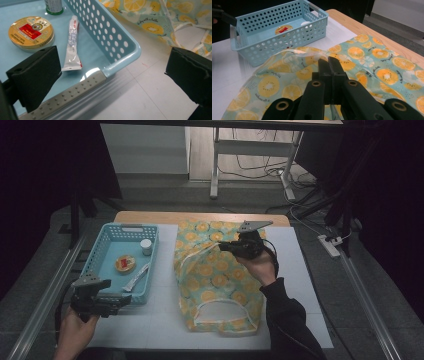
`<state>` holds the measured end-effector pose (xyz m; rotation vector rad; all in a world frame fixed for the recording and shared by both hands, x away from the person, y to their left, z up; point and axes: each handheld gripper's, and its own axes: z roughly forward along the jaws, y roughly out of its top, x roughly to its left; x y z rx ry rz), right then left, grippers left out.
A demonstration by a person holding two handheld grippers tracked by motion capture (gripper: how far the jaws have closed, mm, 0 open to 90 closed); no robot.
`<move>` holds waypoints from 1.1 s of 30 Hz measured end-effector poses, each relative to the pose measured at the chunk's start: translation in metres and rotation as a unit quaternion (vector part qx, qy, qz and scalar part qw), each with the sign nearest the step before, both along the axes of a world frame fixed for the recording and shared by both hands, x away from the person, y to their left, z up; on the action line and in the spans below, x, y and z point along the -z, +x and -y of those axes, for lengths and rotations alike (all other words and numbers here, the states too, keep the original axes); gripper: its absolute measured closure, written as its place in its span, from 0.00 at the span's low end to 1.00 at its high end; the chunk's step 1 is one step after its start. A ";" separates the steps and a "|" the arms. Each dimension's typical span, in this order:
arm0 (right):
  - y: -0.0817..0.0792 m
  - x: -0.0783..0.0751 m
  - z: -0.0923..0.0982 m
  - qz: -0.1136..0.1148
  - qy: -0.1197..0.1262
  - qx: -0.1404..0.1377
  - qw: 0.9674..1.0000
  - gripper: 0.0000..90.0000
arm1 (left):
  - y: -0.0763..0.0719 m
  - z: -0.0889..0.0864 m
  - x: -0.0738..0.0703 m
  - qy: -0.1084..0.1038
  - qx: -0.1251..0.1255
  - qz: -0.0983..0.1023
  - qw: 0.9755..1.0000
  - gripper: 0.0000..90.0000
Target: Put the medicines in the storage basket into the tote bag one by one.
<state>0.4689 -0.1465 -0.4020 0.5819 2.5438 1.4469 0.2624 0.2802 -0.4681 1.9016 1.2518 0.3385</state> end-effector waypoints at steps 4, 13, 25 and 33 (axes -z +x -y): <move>0.000 0.000 0.000 -0.001 0.002 0.000 1.000 1.00 | 0.005 -0.002 -0.002 0.000 -0.003 -0.001 1.000 0.00; 0.001 0.002 0.000 -0.003 0.002 -0.002 1.000 1.00 | 0.017 -0.007 -0.006 0.006 -0.011 -0.003 1.000 0.00; 0.000 0.005 -0.002 -0.002 -0.007 -0.002 1.000 1.00 | 0.030 -0.012 -0.009 -0.002 -0.006 -0.007 1.000 0.00; -0.002 -0.008 0.012 0.003 0.022 0.003 1.000 1.00 | 0.044 -0.014 -0.015 0.005 -0.002 -0.026 1.000 0.00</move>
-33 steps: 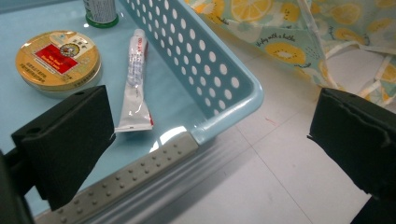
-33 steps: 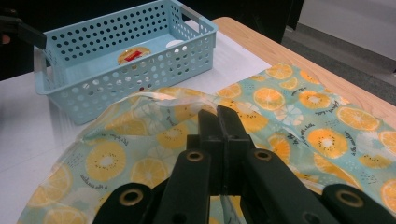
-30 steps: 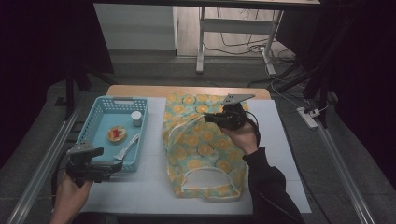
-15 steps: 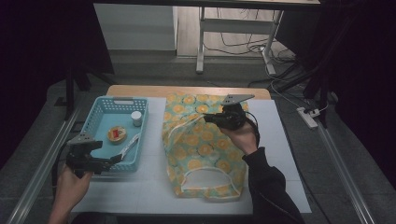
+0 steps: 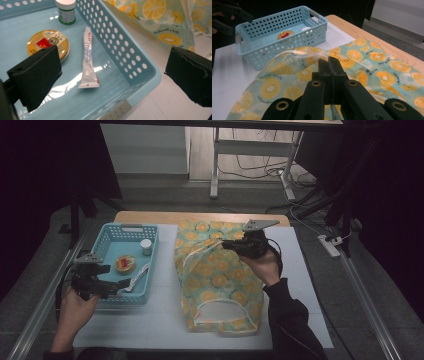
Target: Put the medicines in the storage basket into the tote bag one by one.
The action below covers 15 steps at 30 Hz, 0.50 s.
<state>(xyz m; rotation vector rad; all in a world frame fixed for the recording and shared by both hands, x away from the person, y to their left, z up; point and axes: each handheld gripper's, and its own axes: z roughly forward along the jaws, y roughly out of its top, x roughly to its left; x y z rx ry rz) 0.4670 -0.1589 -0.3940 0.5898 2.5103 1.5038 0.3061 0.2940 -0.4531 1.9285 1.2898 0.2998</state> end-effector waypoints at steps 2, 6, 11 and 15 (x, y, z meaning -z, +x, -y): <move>0.002 0.001 0.001 -0.003 0.004 0.001 1.000 1.00 | 0.002 -0.001 0.005 0.000 -0.008 0.003 1.000 0.00; 0.003 0.006 -0.004 -0.007 -0.005 -0.001 1.000 1.00 | 0.012 -0.007 0.013 0.012 -0.020 -0.007 1.000 0.00; 0.004 0.006 -0.006 -0.004 -0.009 -0.001 1.000 1.00 | 0.023 -0.012 0.012 0.005 -0.035 -0.004 0.999 0.00; 0.004 0.007 -0.005 -0.005 -0.008 0.000 1.000 1.00 | 0.028 -0.010 0.013 0.013 -0.038 -0.004 0.999 0.00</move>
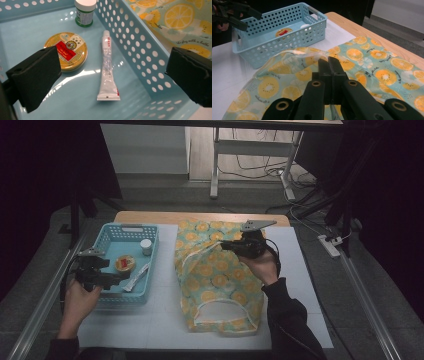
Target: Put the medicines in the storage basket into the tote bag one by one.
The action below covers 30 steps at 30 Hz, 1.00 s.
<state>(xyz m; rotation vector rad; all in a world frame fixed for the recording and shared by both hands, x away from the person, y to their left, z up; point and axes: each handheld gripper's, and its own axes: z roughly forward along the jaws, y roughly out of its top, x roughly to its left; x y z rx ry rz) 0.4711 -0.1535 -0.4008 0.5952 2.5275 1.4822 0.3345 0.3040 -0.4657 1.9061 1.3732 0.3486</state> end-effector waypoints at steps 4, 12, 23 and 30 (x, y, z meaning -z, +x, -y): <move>0.000 0.001 -0.001 0.001 -0.003 -0.001 1.000 1.00 | 0.006 0.000 0.000 0.007 -0.004 -0.008 1.000 0.00; 0.001 0.003 -0.003 0.000 -0.007 -0.001 1.000 1.00 | 0.019 -0.008 0.002 0.014 -0.001 -0.023 1.000 0.01; 0.000 0.003 -0.004 0.000 -0.008 -0.003 1.000 1.00 | 0.036 -0.016 0.007 0.019 -0.007 -0.035 0.999 0.00; -0.001 0.002 -0.004 0.002 -0.007 -0.003 1.000 1.00 | 0.048 -0.018 0.010 0.034 -0.014 -0.047 0.998 0.00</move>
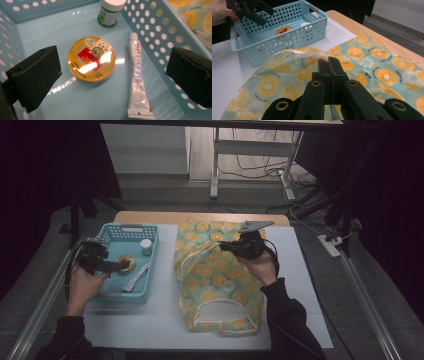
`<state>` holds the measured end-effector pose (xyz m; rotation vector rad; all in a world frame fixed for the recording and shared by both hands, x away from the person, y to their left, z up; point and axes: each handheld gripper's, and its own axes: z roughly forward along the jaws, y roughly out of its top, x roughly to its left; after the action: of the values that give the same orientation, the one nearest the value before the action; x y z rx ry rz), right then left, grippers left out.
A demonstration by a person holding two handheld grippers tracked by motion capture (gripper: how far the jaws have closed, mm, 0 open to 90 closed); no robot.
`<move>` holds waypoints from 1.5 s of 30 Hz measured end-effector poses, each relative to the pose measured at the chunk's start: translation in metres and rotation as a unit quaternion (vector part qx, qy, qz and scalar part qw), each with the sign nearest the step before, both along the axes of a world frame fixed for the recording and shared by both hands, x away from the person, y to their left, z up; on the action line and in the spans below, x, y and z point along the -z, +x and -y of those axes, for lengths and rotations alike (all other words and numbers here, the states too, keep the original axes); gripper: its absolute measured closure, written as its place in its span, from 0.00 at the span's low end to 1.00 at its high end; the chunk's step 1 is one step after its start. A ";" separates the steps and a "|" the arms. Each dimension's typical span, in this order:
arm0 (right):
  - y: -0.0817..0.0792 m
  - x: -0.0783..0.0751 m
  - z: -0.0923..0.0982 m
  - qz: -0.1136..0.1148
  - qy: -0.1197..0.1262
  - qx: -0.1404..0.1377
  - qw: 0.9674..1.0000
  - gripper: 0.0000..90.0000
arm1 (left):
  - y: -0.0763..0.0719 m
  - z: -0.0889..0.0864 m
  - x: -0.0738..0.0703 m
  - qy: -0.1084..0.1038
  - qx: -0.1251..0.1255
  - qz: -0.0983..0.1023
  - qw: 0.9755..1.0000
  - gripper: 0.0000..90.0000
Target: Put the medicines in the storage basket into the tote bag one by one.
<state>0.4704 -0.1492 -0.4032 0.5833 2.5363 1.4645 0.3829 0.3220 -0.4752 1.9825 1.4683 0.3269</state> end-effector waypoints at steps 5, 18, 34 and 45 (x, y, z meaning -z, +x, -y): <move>0.000 0.000 0.000 0.000 -0.001 0.000 1.000 1.00 | 0.013 0.003 0.008 0.011 0.002 -0.022 1.000 0.00; -0.001 0.000 0.000 0.000 0.000 -0.002 1.000 1.00 | 0.042 0.009 0.028 0.040 0.000 -0.082 0.996 0.00; -0.001 -0.001 0.000 0.001 0.000 -0.004 1.000 1.00 | 0.062 0.014 0.044 0.071 -0.005 -0.141 0.987 0.06; -0.001 0.000 -0.002 0.000 -0.001 -0.005 1.000 1.00 | 0.062 0.017 0.043 0.091 -0.001 -0.152 0.984 0.22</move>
<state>0.4690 -0.1476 -0.4032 0.5712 2.5435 1.4656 0.4448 0.3046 -0.5184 2.2540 1.6789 0.1685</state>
